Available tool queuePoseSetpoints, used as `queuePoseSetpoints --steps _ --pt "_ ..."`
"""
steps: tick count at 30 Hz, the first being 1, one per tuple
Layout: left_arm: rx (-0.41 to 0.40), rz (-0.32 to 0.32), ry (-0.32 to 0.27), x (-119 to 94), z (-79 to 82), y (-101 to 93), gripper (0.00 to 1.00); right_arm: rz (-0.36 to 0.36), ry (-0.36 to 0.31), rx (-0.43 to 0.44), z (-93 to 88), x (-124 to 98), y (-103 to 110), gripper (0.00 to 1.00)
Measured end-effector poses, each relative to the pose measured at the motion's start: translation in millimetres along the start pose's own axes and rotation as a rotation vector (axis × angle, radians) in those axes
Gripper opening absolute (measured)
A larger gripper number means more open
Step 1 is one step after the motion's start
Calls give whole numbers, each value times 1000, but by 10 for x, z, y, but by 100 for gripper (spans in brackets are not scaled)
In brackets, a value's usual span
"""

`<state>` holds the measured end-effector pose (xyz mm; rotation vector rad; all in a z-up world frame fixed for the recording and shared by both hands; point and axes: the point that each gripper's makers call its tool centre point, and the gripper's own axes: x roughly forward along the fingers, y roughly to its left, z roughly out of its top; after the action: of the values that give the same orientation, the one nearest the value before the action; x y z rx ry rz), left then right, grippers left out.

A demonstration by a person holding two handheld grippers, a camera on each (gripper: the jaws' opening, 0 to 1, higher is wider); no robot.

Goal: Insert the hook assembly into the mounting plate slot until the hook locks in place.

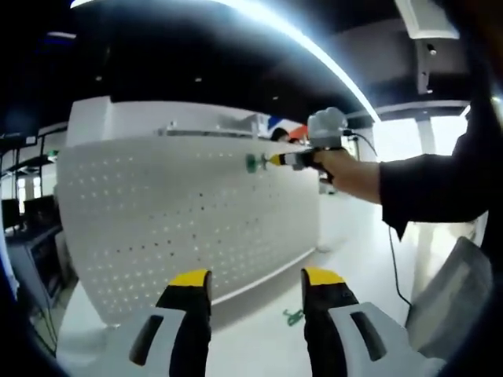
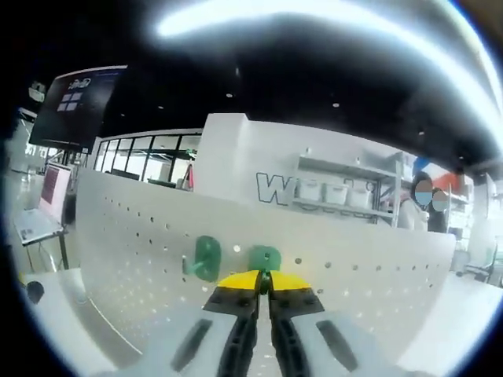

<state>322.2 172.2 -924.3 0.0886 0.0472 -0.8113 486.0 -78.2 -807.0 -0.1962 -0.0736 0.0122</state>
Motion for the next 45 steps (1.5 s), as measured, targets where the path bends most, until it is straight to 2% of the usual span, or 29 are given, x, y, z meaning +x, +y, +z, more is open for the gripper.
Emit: queuePoseSetpoints --steps 7,13,24,27,32,39,45 --pt "-9 -1 4 3 -16 5 46 -16 29 -68 -19 63 4 2" --pt "-18 1 1 1 -14 20 45 -35 42 -179 -39 76 14 2" --pt "-10 3 3 4 -18 22 45 -27 35 -133 -48 43 -11 3" --pt "-7 5 1 0 -11 24 45 -34 44 -134 -66 32 -30 8" --pt "-8 9 -3 -5 0 41 45 -31 44 -139 -58 -26 -34 10" --pt "3 -1 0 3 -2 8 45 -32 47 -126 -75 -175 -73 15" --pt "3 -6 -5 2 14 -4 44 -14 44 -115 -112 -387 -42 16"
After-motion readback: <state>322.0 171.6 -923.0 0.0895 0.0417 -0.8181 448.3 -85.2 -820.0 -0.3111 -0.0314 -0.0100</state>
